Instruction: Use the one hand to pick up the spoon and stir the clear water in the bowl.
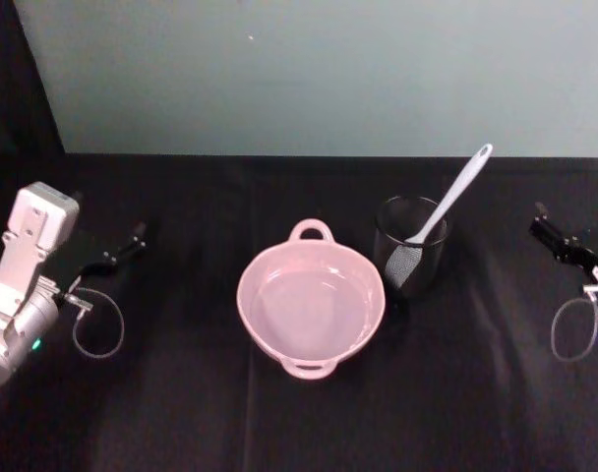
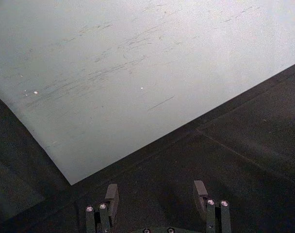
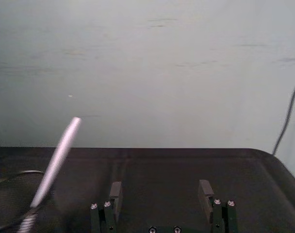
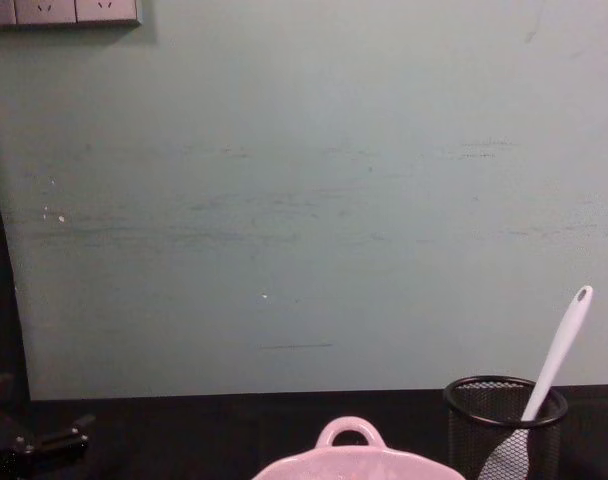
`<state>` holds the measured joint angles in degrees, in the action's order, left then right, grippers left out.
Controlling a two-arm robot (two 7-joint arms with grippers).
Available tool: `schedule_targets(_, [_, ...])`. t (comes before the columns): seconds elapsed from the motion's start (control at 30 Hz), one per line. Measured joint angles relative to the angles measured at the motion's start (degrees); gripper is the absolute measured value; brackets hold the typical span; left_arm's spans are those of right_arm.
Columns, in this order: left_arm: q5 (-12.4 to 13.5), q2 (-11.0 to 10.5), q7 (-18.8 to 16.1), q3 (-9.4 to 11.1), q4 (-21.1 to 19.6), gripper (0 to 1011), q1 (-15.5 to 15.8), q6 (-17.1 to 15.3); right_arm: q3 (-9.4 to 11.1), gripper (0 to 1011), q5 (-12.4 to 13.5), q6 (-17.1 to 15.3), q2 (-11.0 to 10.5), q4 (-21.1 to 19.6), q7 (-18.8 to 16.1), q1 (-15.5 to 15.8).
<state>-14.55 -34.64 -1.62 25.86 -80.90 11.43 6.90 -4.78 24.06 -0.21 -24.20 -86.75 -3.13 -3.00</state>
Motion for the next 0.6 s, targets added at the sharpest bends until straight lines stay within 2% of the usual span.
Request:
schedule_targets(0.17, [0.0, 0.0, 0.0, 0.0, 0.0, 1011, 0.0, 0.0, -0.1, 1003, -2.2, 3.0, 1.2, 4.6, 0.4, -1.8])
schedule_targets(0.37, [0.0, 0.0, 0.0, 0.0, 0.0, 1011, 0.0, 0.0, 0.1, 1003, -2.9, 5.1, 2.6, 8.0, -0.4, -3.2])
schedule_targets(0.6, [0.0, 0.0, 0.0, 0.0, 0.0, 1011, 0.0, 0.0, 0.1, 1002, -2.9, 5.0, 2.6, 7.8, -0.4, -3.2])
